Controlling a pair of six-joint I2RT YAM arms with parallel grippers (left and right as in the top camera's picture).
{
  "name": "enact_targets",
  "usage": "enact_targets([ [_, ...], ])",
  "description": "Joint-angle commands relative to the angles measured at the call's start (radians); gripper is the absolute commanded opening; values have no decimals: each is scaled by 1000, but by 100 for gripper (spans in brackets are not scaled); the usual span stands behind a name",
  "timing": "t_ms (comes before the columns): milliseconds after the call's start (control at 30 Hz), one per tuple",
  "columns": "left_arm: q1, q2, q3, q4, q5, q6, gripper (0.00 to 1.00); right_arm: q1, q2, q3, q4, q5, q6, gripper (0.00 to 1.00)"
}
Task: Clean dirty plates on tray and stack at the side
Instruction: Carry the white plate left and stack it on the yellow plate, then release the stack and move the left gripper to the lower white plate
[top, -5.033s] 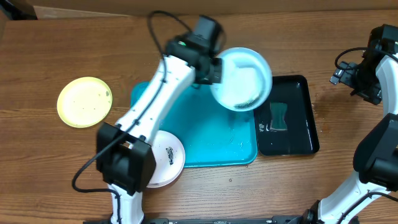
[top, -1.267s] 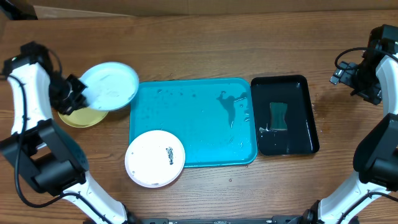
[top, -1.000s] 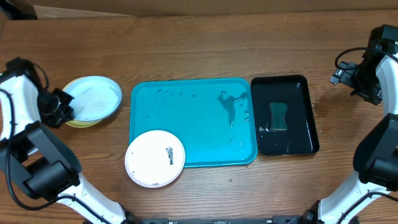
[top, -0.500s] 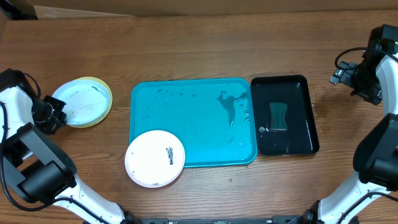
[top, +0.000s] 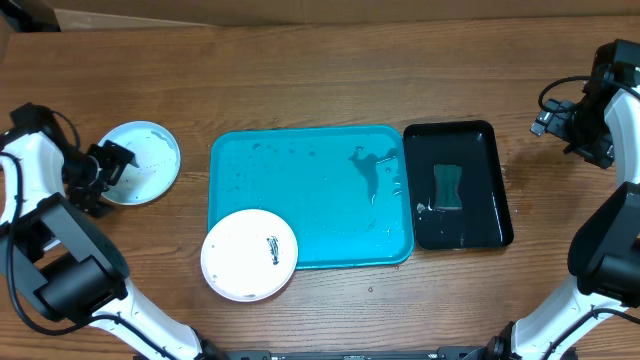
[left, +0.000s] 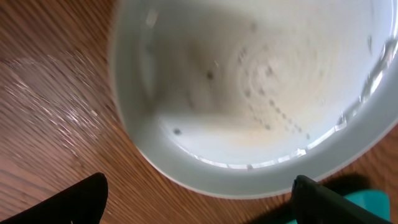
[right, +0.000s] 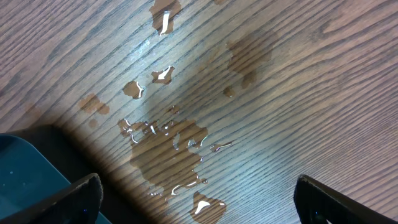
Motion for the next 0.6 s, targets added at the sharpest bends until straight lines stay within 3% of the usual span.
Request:
enact_targets([
  [0,-48,5,-5,-41,66,27,91,-2,-22,8,3,4,8,100],
  [100,-85,5,-5,-72,63,27,87,-2,-22,8,3,4,8,100],
  [200,-132,5,-5,-96,66,47,65,-2,-22,8,3,4,8,100],
  [233,-147,5,-5,-108,67,53,52,-2,-22,8,3,4,8,100],
  [267,-183,5,-5,-142,67,77,7,-2,-22,8,3,4,8,100],
  [400,-264,5,-5,-219,53,170,4,-2,-22,8,3,4,8,100],
  [567,-336,5,-5,-307,56,180,4,-2,-22,8,3,4,8,100],
])
